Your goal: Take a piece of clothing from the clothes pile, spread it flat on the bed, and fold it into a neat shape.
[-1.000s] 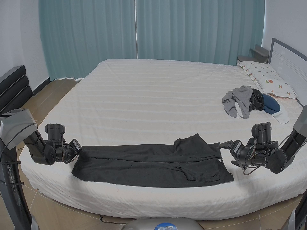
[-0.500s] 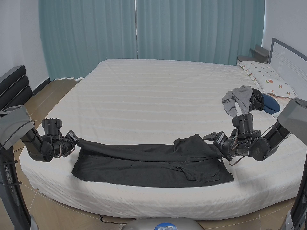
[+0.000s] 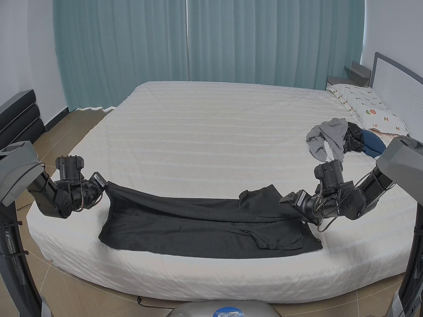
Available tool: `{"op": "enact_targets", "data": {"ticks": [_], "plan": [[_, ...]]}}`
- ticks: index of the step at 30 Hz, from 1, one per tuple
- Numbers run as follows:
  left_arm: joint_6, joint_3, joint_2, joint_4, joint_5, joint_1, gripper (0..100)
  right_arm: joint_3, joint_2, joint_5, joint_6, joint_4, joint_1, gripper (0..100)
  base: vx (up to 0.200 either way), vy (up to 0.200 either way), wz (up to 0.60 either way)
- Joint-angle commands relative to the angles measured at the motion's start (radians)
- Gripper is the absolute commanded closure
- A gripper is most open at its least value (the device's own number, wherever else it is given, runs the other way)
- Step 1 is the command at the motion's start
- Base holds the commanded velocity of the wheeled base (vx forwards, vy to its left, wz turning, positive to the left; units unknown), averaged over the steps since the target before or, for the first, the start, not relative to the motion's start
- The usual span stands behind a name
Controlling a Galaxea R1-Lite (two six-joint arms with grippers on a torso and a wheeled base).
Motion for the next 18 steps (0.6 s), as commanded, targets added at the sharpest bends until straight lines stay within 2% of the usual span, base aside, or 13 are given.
{"op": "enact_targets", "data": {"ticks": [1,11,12,18], "plan": [[0.0,-0.002,-0.002,-0.001,0.0,-0.001,100,-0.006,0.018,-0.001,0.0,0.002,0.002,0,0.0,0.0,0.0],[0.004,-0.005,-0.01,0.001,0.0,-0.018,100,-0.147,0.133,-0.06,-0.026,0.051,-0.006,0,0.0,0.0,0.0],[0.004,-0.005,-0.01,0.001,0.0,-0.018,100,-0.161,0.145,-0.069,-0.041,0.059,-0.007,100,0.0,0.0,0.0],[0.006,-0.013,-0.01,0.001,0.0,-0.018,100,-0.219,0.184,-0.11,-0.067,0.066,-0.015,100,0.0,0.0,0.0]]}}
